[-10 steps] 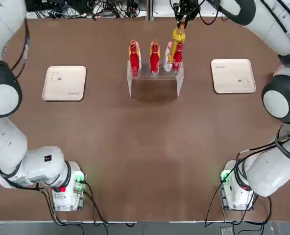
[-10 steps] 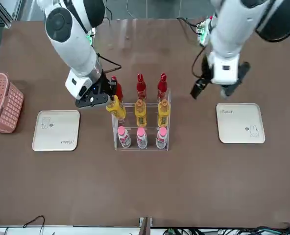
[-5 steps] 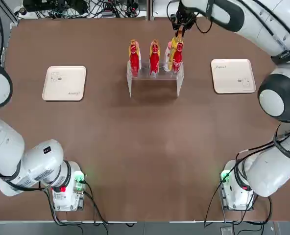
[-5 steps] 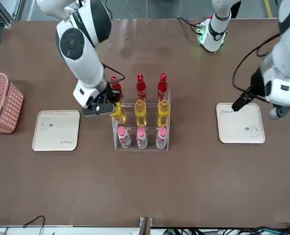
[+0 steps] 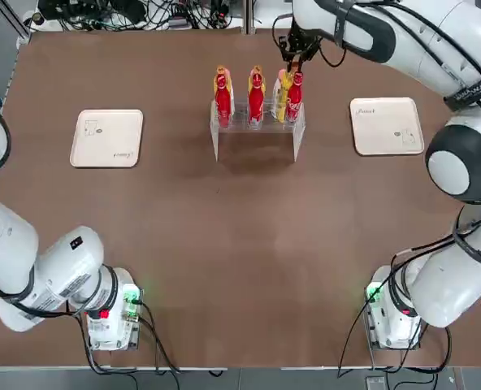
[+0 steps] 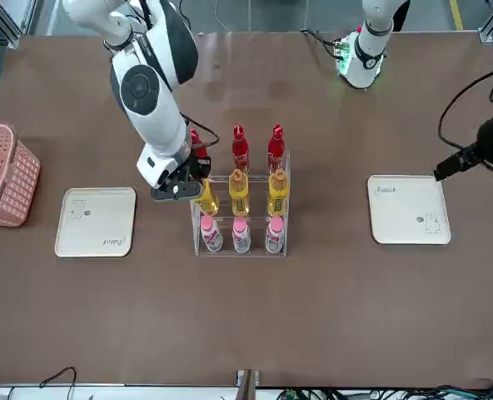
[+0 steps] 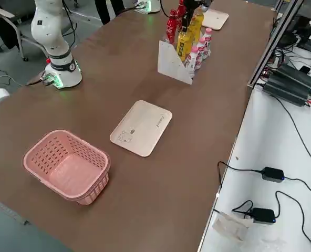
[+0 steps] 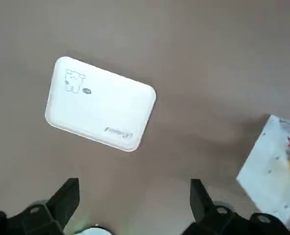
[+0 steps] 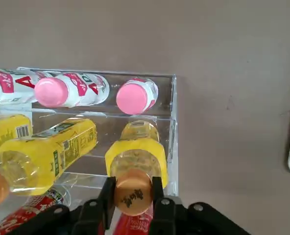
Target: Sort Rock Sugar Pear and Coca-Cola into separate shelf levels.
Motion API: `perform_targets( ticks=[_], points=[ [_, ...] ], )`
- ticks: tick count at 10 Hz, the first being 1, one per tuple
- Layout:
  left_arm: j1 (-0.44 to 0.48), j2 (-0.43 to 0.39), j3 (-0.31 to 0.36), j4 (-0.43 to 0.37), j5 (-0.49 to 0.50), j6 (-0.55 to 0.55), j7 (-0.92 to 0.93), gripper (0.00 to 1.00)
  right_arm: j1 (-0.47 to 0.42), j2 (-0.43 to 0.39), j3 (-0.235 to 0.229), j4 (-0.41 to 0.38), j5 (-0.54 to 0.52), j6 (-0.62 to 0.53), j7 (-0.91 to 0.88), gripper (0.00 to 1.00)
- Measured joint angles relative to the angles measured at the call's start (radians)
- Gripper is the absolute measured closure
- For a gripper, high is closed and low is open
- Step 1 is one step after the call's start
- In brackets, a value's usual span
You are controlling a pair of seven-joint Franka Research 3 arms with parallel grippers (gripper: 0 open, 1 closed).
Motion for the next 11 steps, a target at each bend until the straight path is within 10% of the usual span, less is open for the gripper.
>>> perform_targets(
  ticks=[2,5,11],
  points=[
    [-0.159,-0.036,0.178,0.006,-0.02,0.0,0.158,0.0,0.0,-0.002,0.0,0.0,0.0,0.002,0.045,0.52],
    [-0.562,-0.134,0.678,0.006,-0.216,-0.009,0.313,0.0,0.0,-0.009,-0.008,0.003,0.0,0.004,0.058,0.07],
    [-0.672,-0.139,0.785,-0.003,-0.218,-0.008,0.355,0.0,-0.273,-0.051,-0.028,0.076,-0.004,-0.032,-0.229,0.0]
  ],
)
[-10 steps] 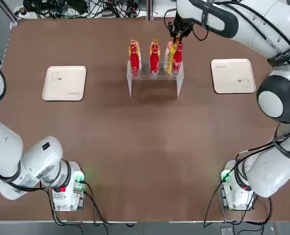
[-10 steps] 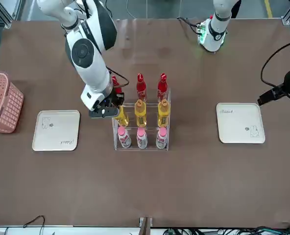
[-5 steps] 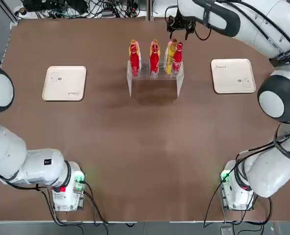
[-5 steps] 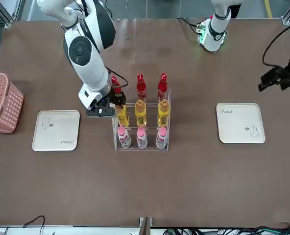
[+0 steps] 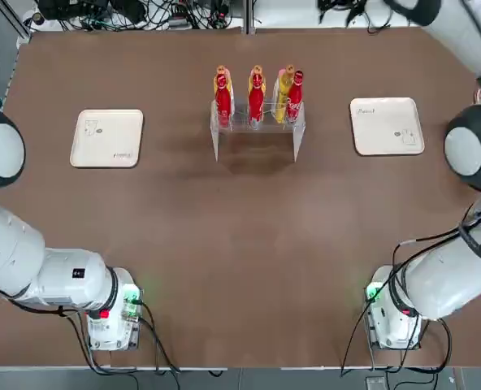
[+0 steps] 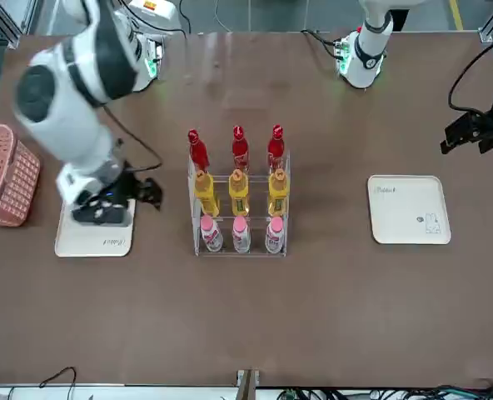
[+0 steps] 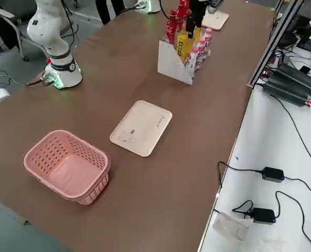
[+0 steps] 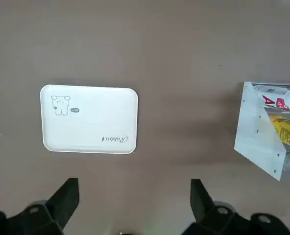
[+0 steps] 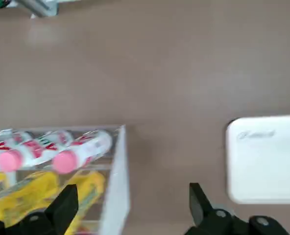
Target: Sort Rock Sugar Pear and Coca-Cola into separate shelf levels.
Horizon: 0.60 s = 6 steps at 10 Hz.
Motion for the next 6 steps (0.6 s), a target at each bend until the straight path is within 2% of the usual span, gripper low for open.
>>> perform_targets(
  ticks=[3,4,6],
  points=[
    [-0.005,0.0,0.003,-0.003,0.003,0.0,0.0,0.0,-0.206,-0.038,-0.003,0.004,-0.018,-0.079,-0.218,0.0],
    [-0.003,0.0,0.005,-0.003,0.003,0.0,0.0,0.0,-0.254,-0.066,-0.003,0.008,-0.041,-0.131,-0.235,0.0],
    [-0.002,0.0,0.008,-0.004,0.014,0.0,0.0,0.0,-0.29,-0.149,-0.003,0.015,-0.081,-0.253,-0.228,0.0]
  ],
)
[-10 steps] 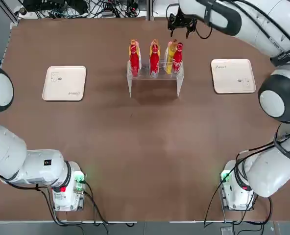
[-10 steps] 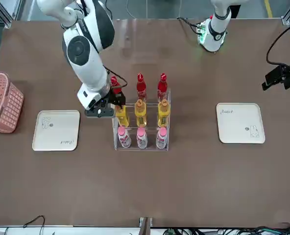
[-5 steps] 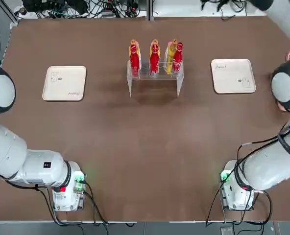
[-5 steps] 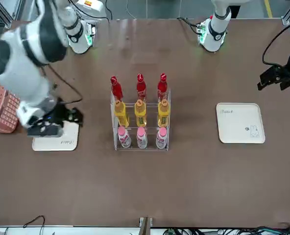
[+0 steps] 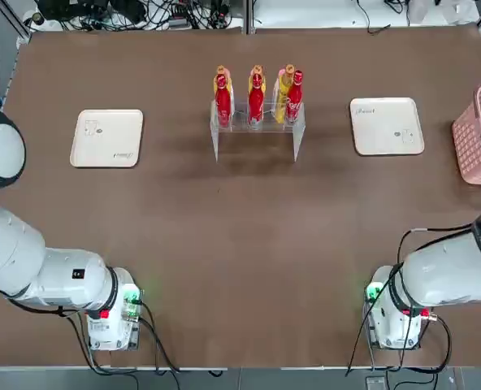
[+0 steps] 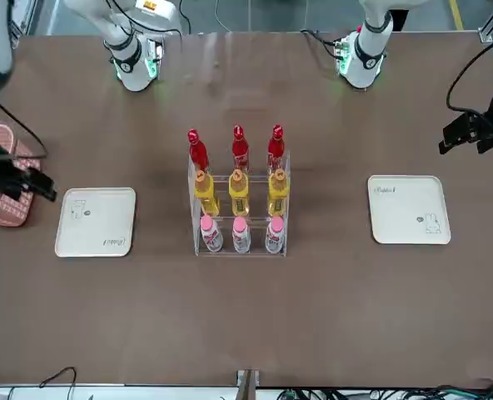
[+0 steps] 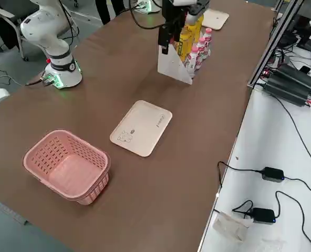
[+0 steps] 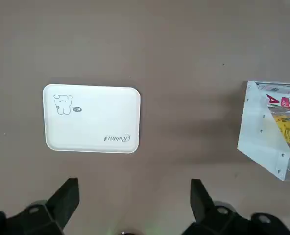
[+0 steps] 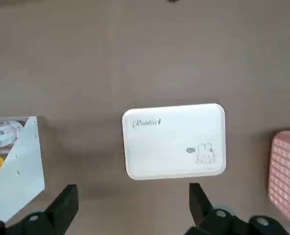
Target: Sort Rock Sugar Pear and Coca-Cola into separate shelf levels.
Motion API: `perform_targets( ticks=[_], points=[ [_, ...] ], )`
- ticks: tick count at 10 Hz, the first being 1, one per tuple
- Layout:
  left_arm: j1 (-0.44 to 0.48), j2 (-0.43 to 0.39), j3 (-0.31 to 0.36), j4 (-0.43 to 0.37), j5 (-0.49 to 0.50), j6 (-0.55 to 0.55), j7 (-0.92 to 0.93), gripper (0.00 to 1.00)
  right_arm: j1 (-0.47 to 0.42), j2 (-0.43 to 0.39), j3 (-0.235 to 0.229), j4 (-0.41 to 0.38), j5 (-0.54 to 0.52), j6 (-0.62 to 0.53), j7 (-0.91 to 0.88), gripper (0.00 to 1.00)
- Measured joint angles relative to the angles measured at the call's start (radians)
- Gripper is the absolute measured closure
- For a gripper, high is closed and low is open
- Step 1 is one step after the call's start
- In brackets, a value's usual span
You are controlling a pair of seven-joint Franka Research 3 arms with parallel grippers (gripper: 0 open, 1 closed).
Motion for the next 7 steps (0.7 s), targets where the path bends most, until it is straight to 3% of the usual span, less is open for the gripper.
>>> perform_targets(
  ticks=[2,7],
  points=[
    [-0.001,0.0,-0.001,0.0,0.041,0.0,0.0,0.0,-0.003,-0.062,0.0,0.004,-0.001,-0.074,0.046,0.0],
    [-0.001,0.0,-0.001,-0.001,0.067,0.0,0.0,0.0,-0.003,-0.096,-0.006,-0.062,-0.001,-0.046,0.063,0.0]
  ],
)
